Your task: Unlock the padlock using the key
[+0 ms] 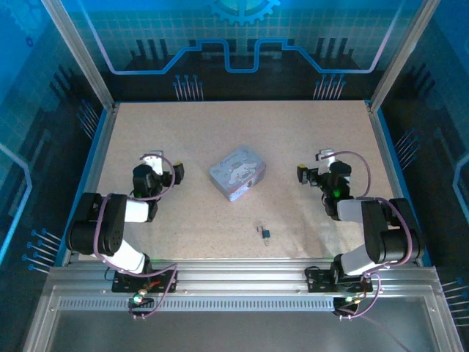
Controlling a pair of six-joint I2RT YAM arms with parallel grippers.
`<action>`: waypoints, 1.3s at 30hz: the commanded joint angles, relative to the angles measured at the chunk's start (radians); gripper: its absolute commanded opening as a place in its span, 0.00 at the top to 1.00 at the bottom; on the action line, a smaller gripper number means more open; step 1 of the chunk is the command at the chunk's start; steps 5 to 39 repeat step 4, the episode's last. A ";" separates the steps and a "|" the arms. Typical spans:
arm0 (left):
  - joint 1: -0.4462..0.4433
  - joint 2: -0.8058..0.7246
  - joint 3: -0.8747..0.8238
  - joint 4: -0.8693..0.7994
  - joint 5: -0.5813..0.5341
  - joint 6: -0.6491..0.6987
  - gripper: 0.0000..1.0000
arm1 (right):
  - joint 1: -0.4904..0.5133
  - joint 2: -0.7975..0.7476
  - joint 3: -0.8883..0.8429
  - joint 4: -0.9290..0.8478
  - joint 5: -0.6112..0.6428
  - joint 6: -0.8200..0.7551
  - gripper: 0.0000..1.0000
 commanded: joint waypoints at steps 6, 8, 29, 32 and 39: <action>0.005 -0.010 0.011 -0.002 0.028 -0.011 0.01 | 0.012 0.012 0.026 0.000 0.005 -0.011 0.00; 0.005 -0.010 0.011 -0.002 0.028 -0.011 0.01 | 0.012 0.012 0.026 0.000 0.005 -0.011 0.00; 0.005 -0.010 0.011 -0.002 0.028 -0.011 0.01 | 0.012 0.012 0.026 0.000 0.005 -0.011 0.00; 0.005 -0.010 0.011 -0.002 0.028 -0.011 0.01 | 0.012 0.012 0.026 0.000 0.005 -0.011 0.00; 0.005 -0.010 0.011 -0.002 0.028 -0.011 0.01 | 0.012 0.012 0.026 0.000 0.005 -0.011 0.00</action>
